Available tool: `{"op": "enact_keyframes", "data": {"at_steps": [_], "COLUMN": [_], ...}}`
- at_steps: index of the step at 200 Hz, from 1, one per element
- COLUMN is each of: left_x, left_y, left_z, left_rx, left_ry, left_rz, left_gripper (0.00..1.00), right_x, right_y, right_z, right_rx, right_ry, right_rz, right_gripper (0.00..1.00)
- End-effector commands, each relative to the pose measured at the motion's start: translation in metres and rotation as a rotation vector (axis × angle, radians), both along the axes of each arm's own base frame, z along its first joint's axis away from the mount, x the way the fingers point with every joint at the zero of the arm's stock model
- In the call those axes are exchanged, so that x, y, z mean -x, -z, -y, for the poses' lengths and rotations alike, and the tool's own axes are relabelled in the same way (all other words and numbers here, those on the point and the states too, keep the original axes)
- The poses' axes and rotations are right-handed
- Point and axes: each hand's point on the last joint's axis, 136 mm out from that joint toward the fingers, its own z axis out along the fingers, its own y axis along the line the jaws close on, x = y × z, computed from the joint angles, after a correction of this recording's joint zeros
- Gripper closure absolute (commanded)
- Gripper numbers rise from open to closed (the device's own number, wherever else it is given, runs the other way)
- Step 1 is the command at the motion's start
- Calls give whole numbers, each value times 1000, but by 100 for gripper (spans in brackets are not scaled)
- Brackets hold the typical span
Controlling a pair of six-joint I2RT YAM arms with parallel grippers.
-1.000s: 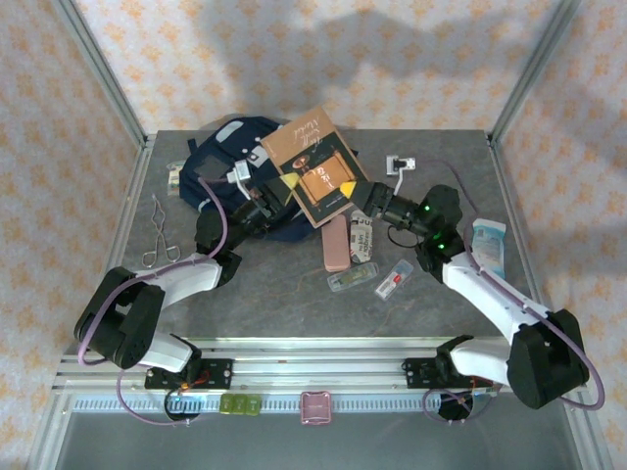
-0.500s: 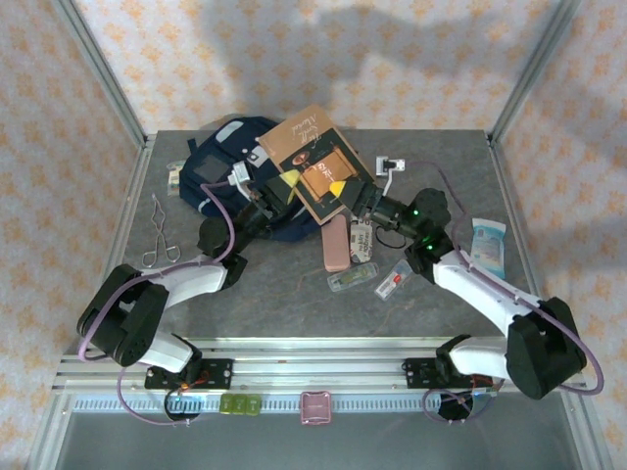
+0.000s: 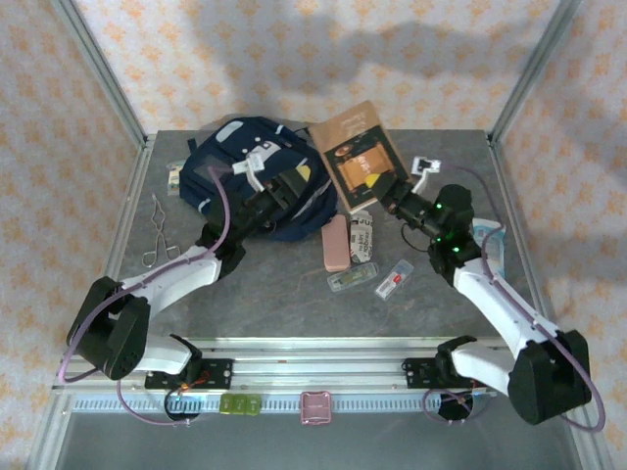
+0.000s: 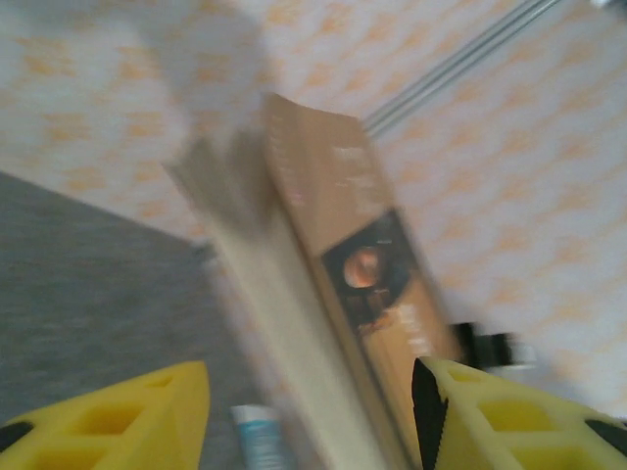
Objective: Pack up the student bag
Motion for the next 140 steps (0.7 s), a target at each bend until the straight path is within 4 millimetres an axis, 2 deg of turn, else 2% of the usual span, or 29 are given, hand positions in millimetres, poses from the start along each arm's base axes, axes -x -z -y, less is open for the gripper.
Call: {"op": "enact_keyframes", "data": {"at_steps": [1, 26, 62, 84, 87, 95, 115, 140], "left_x": [-13, -41, -82, -103, -106, -111, -118, -123], "left_y": [72, 110, 144, 158, 169, 179, 196, 206], "left_z": [-7, -28, -43, -50, -51, -52, -58, -67], "left_rx": [-436, -735, -1046, -1137, -1155, -1177, -1220, -1274], "left_ry": [-47, -145, -194, -200, -196, -185, -181, -201], "left_rz": [-145, -279, -384, -420, -440, -461, -488, -494], "left_gripper": [44, 43, 41, 40, 39, 39, 39, 39], "right_x": [3, 1, 2, 4, 4, 5, 7, 8], "right_y": [-19, -9, 1, 1, 1, 1, 2, 6], "right_z": [27, 46, 44, 44, 43, 43, 44, 43], "right_rx": [66, 85, 69, 72, 73, 75, 82, 78], "right_ry": [100, 158, 139, 131, 130, 129, 128, 119], "right_rz": [90, 65, 53, 57, 58, 62, 61, 56], "right_gripper": [100, 100, 100, 100, 100, 100, 100, 100]}}
